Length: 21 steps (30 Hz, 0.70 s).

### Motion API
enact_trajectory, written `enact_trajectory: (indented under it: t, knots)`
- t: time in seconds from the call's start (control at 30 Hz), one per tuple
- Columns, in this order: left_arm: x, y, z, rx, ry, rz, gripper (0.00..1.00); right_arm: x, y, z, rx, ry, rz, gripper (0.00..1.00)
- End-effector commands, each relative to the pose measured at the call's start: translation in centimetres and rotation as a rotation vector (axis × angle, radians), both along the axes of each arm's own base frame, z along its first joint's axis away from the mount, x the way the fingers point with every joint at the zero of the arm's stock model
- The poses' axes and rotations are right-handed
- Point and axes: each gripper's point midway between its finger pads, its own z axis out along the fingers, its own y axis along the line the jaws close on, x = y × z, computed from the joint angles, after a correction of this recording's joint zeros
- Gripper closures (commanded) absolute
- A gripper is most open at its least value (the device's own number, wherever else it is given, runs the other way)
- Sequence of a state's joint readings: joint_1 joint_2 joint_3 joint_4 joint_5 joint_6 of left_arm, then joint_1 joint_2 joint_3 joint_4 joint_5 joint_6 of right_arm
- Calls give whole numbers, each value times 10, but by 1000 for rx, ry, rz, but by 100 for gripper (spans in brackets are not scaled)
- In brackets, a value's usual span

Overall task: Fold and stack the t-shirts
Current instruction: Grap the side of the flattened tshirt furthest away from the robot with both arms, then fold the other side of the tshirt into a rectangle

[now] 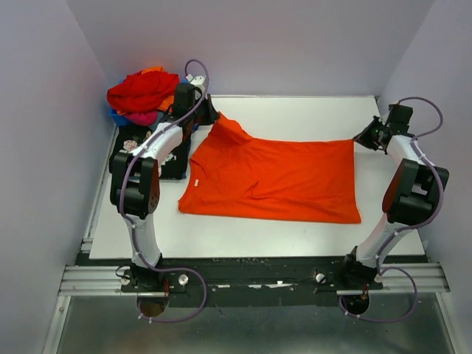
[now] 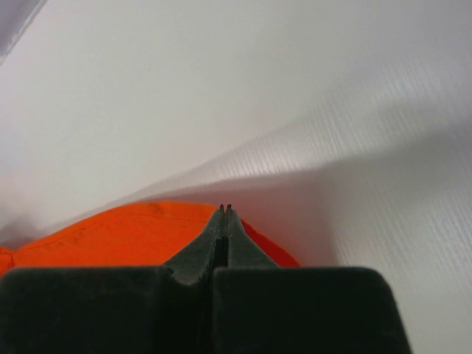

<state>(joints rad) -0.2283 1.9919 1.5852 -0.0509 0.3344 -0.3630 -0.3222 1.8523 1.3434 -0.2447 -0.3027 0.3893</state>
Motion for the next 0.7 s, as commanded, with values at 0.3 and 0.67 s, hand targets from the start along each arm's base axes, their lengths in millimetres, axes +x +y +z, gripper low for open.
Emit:
enact_trajectory:
  t: [0.3, 0.67]
  knots:
    - [-62, 2, 14, 113, -56, 78, 100, -44, 12, 14, 16, -13, -21, 99]
    - [-96, 21, 26, 160, -86, 199, 100, -73, 4, 22, 16, -12, -62, 99]
